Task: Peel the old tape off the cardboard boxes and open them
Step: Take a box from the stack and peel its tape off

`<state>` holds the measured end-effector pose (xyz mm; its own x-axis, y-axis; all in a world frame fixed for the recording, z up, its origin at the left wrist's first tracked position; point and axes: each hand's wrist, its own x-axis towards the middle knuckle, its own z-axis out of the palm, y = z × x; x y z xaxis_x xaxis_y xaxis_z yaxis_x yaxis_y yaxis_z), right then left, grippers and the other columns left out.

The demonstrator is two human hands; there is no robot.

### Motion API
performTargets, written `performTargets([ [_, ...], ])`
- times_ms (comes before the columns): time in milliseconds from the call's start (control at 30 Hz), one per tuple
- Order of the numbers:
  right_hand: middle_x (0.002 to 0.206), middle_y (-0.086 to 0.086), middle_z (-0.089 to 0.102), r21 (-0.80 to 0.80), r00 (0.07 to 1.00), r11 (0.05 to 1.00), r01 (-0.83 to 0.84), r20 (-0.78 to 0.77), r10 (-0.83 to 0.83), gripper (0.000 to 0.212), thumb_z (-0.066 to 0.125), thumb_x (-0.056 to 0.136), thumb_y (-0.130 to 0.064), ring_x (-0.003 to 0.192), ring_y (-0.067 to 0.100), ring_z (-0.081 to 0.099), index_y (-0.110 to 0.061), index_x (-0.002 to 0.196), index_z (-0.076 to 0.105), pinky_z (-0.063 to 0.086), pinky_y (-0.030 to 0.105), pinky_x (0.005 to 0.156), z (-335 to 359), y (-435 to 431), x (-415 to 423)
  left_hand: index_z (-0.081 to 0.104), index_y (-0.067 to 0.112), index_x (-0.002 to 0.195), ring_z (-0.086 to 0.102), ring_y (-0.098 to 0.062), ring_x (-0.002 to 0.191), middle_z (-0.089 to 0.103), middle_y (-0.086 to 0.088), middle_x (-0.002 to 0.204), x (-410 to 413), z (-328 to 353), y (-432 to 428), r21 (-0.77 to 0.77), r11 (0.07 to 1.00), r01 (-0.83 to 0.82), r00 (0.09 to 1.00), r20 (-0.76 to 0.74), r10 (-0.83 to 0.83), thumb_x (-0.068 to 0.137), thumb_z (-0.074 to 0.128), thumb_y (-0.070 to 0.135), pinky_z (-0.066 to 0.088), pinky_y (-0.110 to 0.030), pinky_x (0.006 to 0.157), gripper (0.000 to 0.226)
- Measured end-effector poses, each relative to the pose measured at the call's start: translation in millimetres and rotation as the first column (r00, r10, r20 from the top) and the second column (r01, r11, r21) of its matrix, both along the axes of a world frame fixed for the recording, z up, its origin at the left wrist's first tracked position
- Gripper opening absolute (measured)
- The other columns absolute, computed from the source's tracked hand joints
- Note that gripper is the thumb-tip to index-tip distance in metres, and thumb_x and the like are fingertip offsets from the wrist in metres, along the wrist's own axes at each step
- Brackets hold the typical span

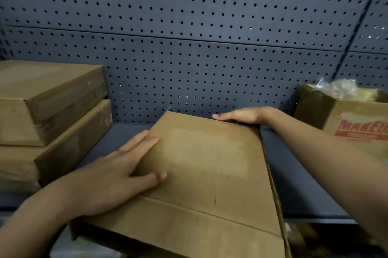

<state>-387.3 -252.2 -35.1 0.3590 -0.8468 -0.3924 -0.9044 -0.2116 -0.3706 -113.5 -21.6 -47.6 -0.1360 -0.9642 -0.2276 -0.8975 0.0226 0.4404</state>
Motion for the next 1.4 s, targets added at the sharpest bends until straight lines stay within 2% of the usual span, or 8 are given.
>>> performTargets([
  [67,0.140,-0.008,0.054,0.090,0.999,0.995,-0.037,-0.033,0.040,0.078,0.032,0.080,-0.085,0.126,0.016,0.053,-0.036,0.136,0.055,0.030,0.036,0.113,2.4,-0.1,6.6,-0.010,0.070,0.139,0.003,0.006,0.143,-0.030,0.055,0.130,0.5,0.7,0.2,-0.001,1.000,-0.003,1.000,-0.001,0.003,0.047,0.020,0.099,0.013,-0.033,0.120,0.101],
  [200,0.142,-0.005,0.053,0.140,0.996,0.989,-0.038,-0.077,0.050,0.092,0.035,0.069,-0.091,0.127,0.018,0.053,-0.035,0.140,0.051,0.030,0.039,0.115,4.2,-6.1,11.9,-0.010,0.068,0.141,0.004,0.006,0.144,-0.028,0.055,0.133,5.0,-1.8,-0.5,-0.011,1.000,-0.008,1.000,0.000,0.008,0.048,0.020,0.099,0.014,-0.031,0.118,0.102],
  [433,0.162,-0.008,0.026,0.007,0.996,1.000,-0.018,-0.088,0.019,0.089,0.017,0.080,-0.087,0.147,0.019,0.029,-0.038,0.155,0.024,0.013,0.044,0.121,-5.6,1.2,13.2,-0.011,0.067,0.142,0.000,0.009,0.141,-0.030,0.052,0.137,3.4,-3.3,-2.7,-0.011,1.000,-0.005,1.000,0.015,0.005,0.049,0.018,0.099,0.011,-0.034,0.119,0.103],
  [800,0.153,0.012,0.043,-0.206,0.983,0.978,0.029,-0.174,-0.065,0.093,0.018,0.087,-0.081,0.139,0.031,0.041,-0.013,0.139,0.053,0.029,0.043,0.114,-15.9,27.4,-6.7,-0.011,0.059,0.147,0.004,-0.003,0.148,-0.029,0.041,0.148,-18.3,-20.2,-5.0,0.017,0.999,0.047,0.999,0.024,-0.047,0.051,0.023,0.102,0.017,-0.035,0.119,0.110],
  [967,0.114,0.000,0.066,-0.223,0.996,0.974,-0.027,-0.093,0.006,0.077,0.022,0.085,-0.082,0.114,0.023,0.060,-0.025,0.097,0.072,0.042,0.038,0.103,-29.1,31.7,-23.0,-0.013,0.052,0.151,0.000,-0.009,0.151,-0.031,0.033,0.152,-34.2,-26.7,-1.5,0.030,0.998,0.046,0.996,0.080,-0.048,0.070,0.027,0.088,0.013,-0.038,0.120,0.097],
  [1233,0.112,0.006,0.068,-0.389,0.972,0.916,-0.102,-0.234,0.009,0.094,0.013,0.076,-0.087,0.105,0.027,0.062,-0.021,0.116,0.067,0.049,0.044,0.096,-40.6,36.3,-30.5,-0.017,0.046,0.152,-0.014,-0.020,0.151,-0.032,0.020,0.156,-47.6,-34.4,1.5,0.042,0.998,0.055,0.980,0.191,-0.062,0.070,0.018,0.086,0.005,-0.048,0.123,0.098],
  [1333,0.097,0.003,0.068,-0.473,0.989,0.881,-0.028,-0.139,-0.043,0.088,0.019,0.079,-0.087,0.093,0.024,0.063,-0.019,0.108,0.067,0.052,0.040,0.087,-50.8,35.4,-36.4,-0.017,0.044,0.153,-0.017,-0.020,0.151,-0.032,0.018,0.157,-49.9,-38.4,2.6,0.022,0.998,0.059,0.976,0.210,-0.062,0.077,0.021,0.082,0.004,-0.049,0.123,0.093],
  [1400,0.103,-0.002,0.064,-0.470,0.989,0.871,0.140,0.108,-0.100,0.068,0.038,0.088,-0.077,0.098,0.019,0.060,-0.020,0.111,0.065,0.051,0.039,0.089,-55.4,35.8,-42.8,-0.018,0.045,0.152,-0.016,-0.018,0.151,-0.032,0.019,0.157,-46.3,-40.5,1.6,0.011,0.998,0.066,0.979,0.194,-0.067,0.073,0.019,0.086,0.005,-0.048,0.124,0.096],
])
